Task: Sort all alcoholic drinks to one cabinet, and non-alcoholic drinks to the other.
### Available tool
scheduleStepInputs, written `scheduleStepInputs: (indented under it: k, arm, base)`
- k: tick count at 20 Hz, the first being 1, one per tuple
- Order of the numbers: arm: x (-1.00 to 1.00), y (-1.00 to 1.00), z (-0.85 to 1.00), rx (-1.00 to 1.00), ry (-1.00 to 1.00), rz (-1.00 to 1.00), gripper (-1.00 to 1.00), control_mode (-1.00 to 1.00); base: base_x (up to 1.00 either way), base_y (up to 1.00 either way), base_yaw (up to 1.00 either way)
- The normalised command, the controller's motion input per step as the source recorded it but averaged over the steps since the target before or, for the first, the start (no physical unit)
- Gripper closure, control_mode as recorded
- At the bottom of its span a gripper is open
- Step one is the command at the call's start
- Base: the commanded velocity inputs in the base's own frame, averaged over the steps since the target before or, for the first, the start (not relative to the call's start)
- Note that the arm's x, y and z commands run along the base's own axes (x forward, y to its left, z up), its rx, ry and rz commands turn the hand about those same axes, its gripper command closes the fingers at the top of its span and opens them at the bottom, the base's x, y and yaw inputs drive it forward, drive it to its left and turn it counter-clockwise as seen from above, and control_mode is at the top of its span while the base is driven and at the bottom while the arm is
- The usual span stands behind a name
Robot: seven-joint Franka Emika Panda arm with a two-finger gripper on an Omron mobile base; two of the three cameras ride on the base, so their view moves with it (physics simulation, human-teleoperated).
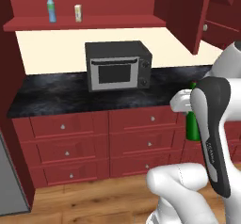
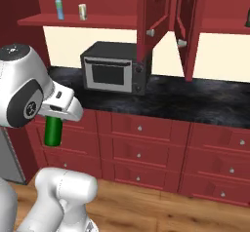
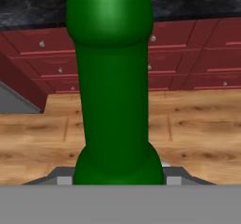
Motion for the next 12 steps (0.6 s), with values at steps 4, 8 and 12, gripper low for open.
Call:
scheduleStepInputs:
  k: [4, 8, 12]
  arm:
    - [0.0, 0.0, 0.0, 0.0, 0.0, 0.0, 1.0, 1.0]
    - [0.0, 0.0, 0.0, 0.0, 0.0, 0.0, 1.0, 1.0]
    - [0.0, 0.0, 0.0, 0.0, 0.0, 0.0, 1.0, 1.0]
  base:
    - [0.0, -1.0, -0.01]
    - [0.0, -1.0, 0.0]
    - [0.07, -1.0, 0.0]
